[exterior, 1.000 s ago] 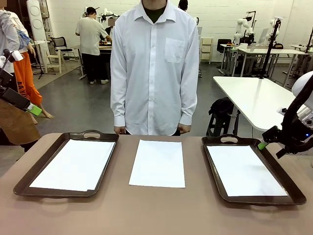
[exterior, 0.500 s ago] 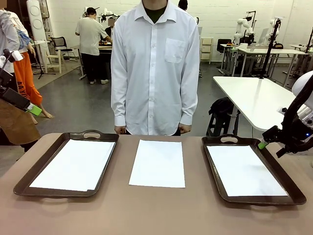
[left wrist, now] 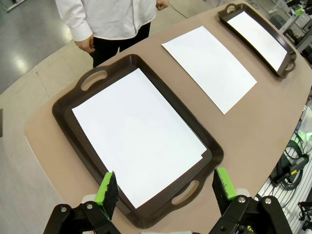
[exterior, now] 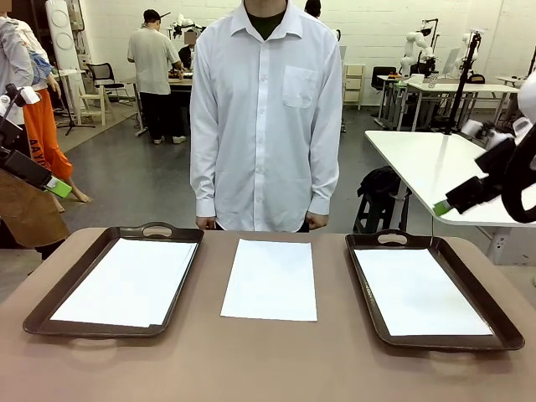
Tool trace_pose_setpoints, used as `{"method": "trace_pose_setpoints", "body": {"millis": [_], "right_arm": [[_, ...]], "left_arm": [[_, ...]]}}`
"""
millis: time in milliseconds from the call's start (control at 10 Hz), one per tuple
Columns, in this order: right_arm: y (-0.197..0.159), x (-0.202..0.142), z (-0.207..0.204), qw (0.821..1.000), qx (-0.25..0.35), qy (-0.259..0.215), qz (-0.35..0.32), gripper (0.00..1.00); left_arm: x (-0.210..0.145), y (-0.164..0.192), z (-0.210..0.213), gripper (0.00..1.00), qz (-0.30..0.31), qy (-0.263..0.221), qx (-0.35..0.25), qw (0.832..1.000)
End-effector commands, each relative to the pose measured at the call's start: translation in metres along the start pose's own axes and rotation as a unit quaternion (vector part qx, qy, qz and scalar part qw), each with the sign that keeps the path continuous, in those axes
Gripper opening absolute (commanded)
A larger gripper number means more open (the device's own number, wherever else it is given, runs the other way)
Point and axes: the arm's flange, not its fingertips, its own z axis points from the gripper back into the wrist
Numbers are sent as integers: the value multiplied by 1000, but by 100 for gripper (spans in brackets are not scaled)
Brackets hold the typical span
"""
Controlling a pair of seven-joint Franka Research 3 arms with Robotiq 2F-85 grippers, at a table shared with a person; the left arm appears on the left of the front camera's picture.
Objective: Sort the A4 documents.
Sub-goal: Receive the A4 Paper.
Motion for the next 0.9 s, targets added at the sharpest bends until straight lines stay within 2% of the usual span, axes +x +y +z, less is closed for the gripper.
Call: {"method": "trace_pose_setpoints", "body": {"millis": [0,200,300,500,800], "right_arm": [[17,2,-8,993,50,-56,93,100],[42,9,-10,976,131,-58,166,100],[50,9,-15,970,146,-65,182,100],[55,18,-20,964,154,-74,202,100],[52,24,-16,962,167,-81,199,100]], "left_arm": [[-1,-1,0,100,-5,2,1,1000],[-1,-1,0,100,-5,2,1,1000],[-1,-1,0,100,-5,2,1,1000],[-1,-1,0,100,-5,2,1,1000],[-1,-1,0,100,-5,2,1,1000]]}}
